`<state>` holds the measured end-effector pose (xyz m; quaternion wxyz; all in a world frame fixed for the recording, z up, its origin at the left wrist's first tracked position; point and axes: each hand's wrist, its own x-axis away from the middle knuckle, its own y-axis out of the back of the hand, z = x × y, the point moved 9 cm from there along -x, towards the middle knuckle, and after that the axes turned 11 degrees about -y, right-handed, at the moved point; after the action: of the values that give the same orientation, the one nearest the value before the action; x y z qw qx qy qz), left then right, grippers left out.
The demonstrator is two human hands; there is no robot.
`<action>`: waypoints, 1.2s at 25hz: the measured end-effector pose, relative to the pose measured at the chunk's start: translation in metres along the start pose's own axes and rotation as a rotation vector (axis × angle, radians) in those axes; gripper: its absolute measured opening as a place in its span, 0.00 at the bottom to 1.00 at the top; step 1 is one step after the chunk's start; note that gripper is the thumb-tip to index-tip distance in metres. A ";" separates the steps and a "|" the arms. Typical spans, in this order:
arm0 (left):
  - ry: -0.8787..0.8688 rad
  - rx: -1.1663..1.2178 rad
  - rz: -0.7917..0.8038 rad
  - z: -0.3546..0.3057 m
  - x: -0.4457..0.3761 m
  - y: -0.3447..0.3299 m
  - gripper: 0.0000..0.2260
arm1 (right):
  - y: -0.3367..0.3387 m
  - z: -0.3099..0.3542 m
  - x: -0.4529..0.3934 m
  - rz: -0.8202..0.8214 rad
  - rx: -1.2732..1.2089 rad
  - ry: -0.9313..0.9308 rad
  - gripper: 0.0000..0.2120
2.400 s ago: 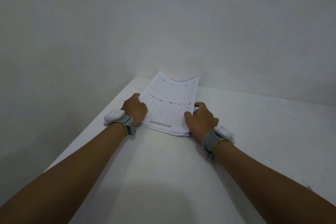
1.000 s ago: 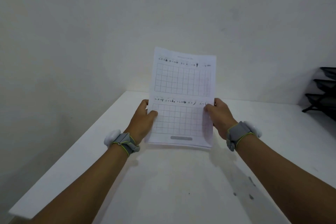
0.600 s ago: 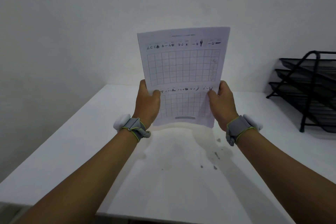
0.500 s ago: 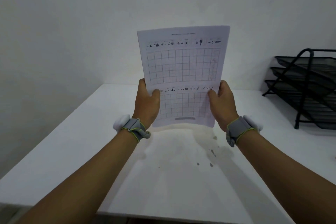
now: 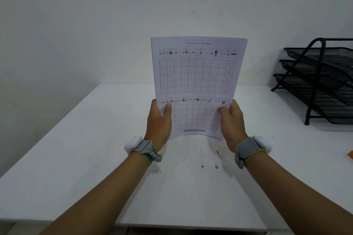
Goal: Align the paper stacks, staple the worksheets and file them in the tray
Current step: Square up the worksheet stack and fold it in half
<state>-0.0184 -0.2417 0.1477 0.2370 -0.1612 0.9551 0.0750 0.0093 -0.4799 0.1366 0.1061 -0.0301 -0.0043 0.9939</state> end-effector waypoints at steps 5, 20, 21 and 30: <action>-0.038 0.003 -0.012 -0.010 -0.010 0.004 0.08 | -0.002 0.019 -0.001 0.002 -0.025 0.041 0.13; -0.145 -0.188 0.237 -0.015 -0.014 0.006 0.10 | 0.017 0.031 -0.003 0.014 -0.103 0.035 0.10; -0.185 -0.229 0.294 -0.026 -0.020 0.007 0.11 | 0.023 0.042 -0.007 0.018 -0.143 0.047 0.13; -0.411 -0.777 0.583 -0.104 -0.061 0.021 0.07 | 0.071 0.093 -0.020 -0.027 0.135 0.151 0.20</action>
<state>-0.0187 -0.2281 0.2693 0.3113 0.0530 0.7959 0.5166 0.0083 -0.5539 0.2295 0.1212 -0.0976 0.0702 0.9853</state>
